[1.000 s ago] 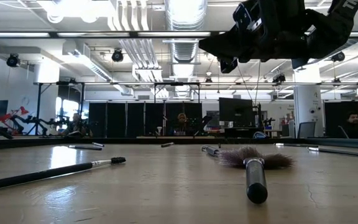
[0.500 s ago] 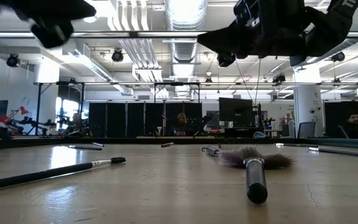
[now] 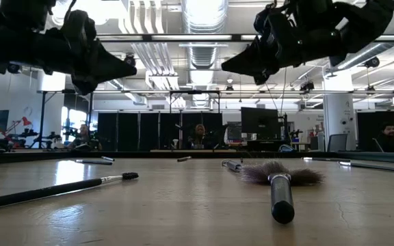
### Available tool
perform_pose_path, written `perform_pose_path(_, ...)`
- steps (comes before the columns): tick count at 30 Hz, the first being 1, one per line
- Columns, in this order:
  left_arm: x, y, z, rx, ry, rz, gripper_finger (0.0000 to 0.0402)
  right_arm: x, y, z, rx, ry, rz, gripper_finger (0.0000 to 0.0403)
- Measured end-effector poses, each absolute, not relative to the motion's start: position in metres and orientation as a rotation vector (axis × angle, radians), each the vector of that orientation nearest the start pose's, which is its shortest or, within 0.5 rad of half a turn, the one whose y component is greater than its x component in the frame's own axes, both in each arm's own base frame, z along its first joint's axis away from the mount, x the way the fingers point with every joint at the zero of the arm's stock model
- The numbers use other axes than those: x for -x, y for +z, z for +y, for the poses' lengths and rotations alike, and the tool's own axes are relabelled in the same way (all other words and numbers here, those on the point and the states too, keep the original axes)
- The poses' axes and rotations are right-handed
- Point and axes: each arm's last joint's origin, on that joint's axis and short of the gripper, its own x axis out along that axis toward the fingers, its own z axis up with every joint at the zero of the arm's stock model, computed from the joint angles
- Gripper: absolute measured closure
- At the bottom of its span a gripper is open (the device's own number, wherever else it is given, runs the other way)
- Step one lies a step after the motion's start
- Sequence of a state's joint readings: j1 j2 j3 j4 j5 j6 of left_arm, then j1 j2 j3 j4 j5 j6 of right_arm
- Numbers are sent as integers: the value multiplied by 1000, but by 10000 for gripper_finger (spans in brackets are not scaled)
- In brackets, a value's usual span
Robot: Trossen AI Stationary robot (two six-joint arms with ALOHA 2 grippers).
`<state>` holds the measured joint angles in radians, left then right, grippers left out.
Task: Pick & Place Makeup Brushes
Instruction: Put the black eyeshadow brush into the makeup holder
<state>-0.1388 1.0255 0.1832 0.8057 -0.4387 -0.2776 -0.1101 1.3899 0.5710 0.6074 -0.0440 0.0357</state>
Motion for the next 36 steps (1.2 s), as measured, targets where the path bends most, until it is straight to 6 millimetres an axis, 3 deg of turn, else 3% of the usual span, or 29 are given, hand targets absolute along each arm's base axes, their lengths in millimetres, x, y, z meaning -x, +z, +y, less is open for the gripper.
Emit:
perform_pose_path(7,-188,178,-14,205,304,-3,401,-262,213,-30,-178,-239,350,394)
perform_pose_path(14,-192,170,-14,190,312,44,401,-243,201,-31,-363,-433,525,391)
perform_pose_path(19,-194,166,-14,182,312,60,401,-230,195,-34,-467,-555,626,357)
perform_pose_path(29,-197,164,-15,149,315,58,401,-191,175,-48,-748,-859,992,263)
perform_pose_path(36,-197,164,-15,156,315,55,401,-176,158,-41,-855,-967,1066,249)
